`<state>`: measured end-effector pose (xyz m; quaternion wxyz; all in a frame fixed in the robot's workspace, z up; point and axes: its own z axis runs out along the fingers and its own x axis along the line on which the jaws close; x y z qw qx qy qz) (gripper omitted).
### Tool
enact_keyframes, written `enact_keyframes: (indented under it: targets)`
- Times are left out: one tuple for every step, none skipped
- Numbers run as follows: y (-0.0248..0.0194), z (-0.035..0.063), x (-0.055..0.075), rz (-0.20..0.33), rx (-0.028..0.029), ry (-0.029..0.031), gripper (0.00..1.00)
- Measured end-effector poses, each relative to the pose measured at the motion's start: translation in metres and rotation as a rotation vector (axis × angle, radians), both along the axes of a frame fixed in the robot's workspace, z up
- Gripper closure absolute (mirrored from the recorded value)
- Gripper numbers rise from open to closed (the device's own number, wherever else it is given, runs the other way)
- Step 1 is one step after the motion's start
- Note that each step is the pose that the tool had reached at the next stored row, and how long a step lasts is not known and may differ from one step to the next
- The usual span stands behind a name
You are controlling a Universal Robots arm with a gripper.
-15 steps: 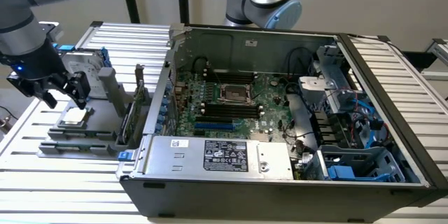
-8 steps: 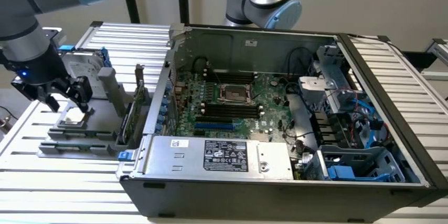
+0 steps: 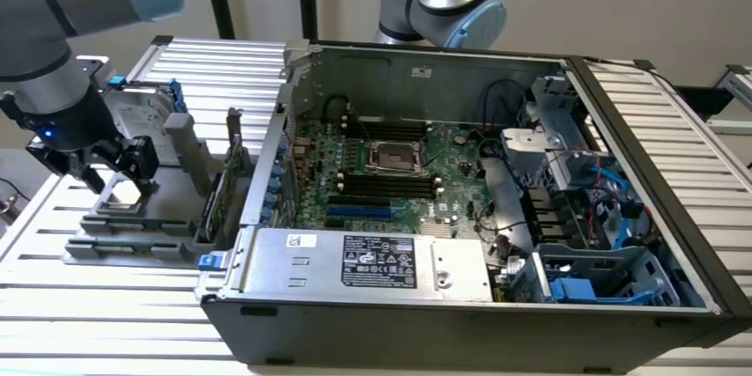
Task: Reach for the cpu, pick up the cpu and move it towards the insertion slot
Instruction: 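Pick up the cpu and move it towards the insertion slot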
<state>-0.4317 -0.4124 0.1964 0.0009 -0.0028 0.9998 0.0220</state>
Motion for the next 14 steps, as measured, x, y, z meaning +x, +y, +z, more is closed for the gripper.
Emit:
enact_keyframes:
  targets:
    - [-0.0001, -0.0003, 0.0000, 0.000, 0.0013, 0.0001, 0.29]
    - [-0.0002, -0.0003, 0.0000, 0.000, 0.0013, 0.0002, 0.29]
    - [-0.0002, -0.0003, 0.0000, 0.000, 0.0014, 0.0001, 0.29]
    - [-0.0003, -0.0004, 0.0000, 0.000, 0.0017, 0.0001, 0.29]
    - [-0.0005, -0.0006, 0.0000, 0.000, 0.0023, -0.0001, 0.29]
    - [-0.0006, -0.0011, 0.0000, 0.000, 0.0031, -0.0002, 0.29]
    - [-0.0007, -0.0016, 0.0000, 0.000, 0.0036, -0.0001, 0.29]
    - [-0.0007, -0.0022, 0.0000, 0.000, 0.0042, 0.0000, 0.29]
    - [-0.0008, -0.0028, 0.0000, 0.000, 0.0049, 0.0001, 0.29]
    - [-0.0010, -0.0034, 0.0000, 0.000, 0.0058, 0.0001, 0.29]
    - [-0.0011, -0.0040, 0.0000, 0.000, 0.0065, 0.0001, 0.29]
    - [-0.0011, -0.0046, 0.0000, 0.000, 0.0071, 0.0000, 0.29]
    - [-0.0011, -0.0053, 0.0000, 0.000, 0.0076, -0.0001, 0.29]
    - [-0.0011, -0.0058, 0.0000, 0.000, 0.0078, -0.0001, 0.29]
